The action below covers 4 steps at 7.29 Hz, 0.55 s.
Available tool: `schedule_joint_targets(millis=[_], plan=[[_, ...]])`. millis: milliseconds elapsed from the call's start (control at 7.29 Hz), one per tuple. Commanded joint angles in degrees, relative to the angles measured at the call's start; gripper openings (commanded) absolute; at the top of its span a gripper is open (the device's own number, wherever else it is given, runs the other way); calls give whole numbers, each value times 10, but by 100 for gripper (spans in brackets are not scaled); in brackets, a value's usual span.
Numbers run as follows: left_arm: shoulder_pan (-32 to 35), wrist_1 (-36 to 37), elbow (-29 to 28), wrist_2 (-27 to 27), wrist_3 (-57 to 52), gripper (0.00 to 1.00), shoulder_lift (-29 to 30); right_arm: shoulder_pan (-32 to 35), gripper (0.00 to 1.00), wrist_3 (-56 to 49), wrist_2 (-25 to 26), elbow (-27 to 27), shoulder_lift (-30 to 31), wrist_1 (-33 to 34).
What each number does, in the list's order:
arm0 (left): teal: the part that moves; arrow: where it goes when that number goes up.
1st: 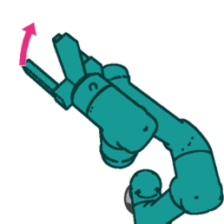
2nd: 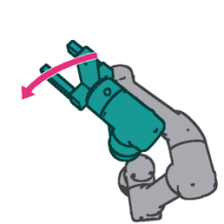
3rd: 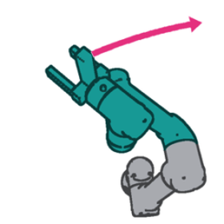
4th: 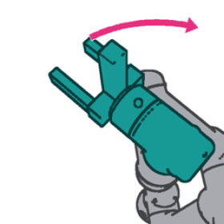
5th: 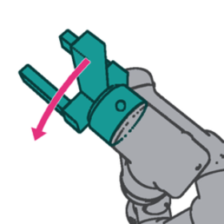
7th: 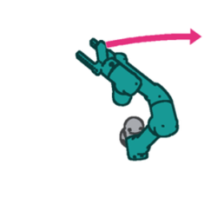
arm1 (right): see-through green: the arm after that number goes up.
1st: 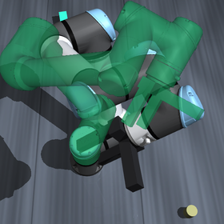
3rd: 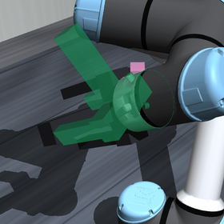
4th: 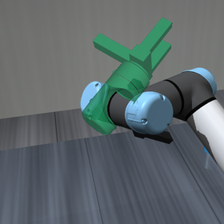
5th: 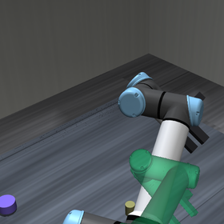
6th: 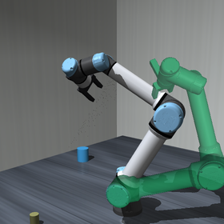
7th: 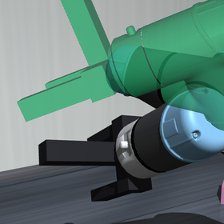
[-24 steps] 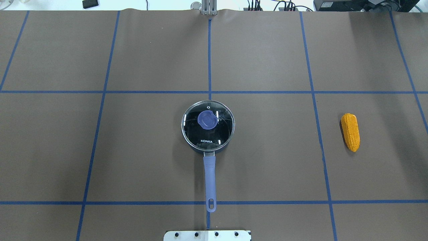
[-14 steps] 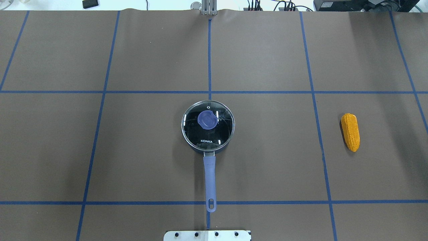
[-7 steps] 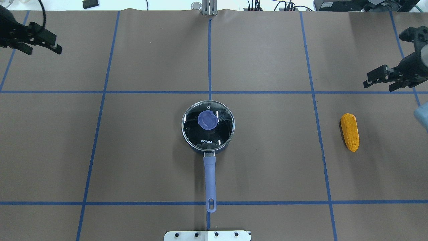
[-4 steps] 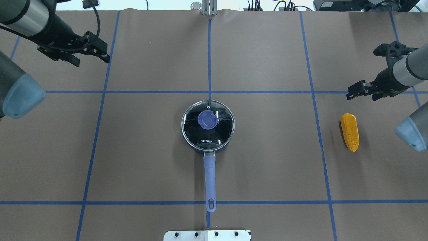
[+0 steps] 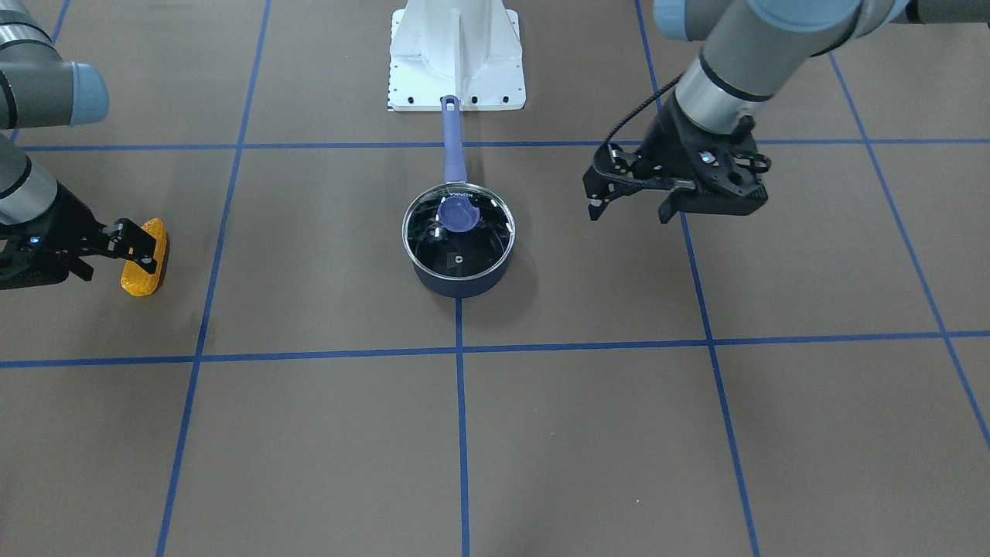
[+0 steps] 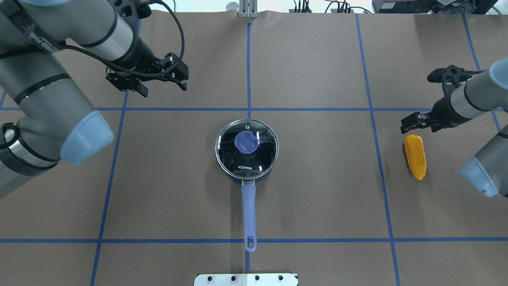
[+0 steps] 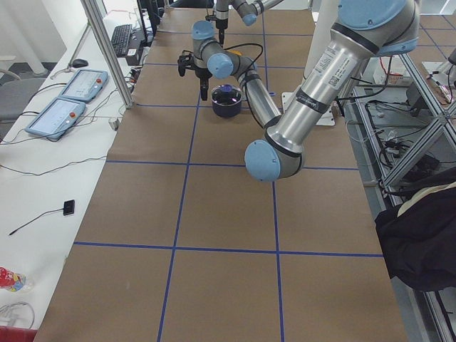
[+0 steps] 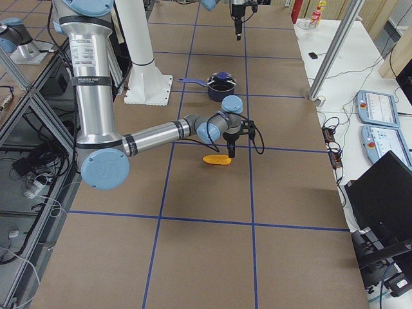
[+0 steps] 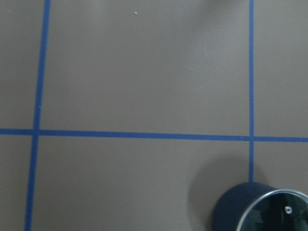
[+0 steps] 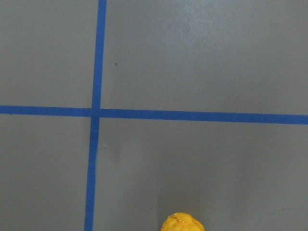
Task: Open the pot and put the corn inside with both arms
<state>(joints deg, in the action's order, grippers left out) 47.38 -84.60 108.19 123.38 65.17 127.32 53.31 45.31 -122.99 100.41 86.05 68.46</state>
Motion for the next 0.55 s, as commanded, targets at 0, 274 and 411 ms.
schedule_joint_targets(millis=[0,274,411], plan=[[-56,4,-2,-44,54,98,33,-26,100,0,26,-1,16,0],[-95,20,-17,-82,78,98,66,-41,100,-5,47,-1,37,-4],[-118,31,-31,-108,86,98,88,-42,100,-7,47,-1,46,-8]])
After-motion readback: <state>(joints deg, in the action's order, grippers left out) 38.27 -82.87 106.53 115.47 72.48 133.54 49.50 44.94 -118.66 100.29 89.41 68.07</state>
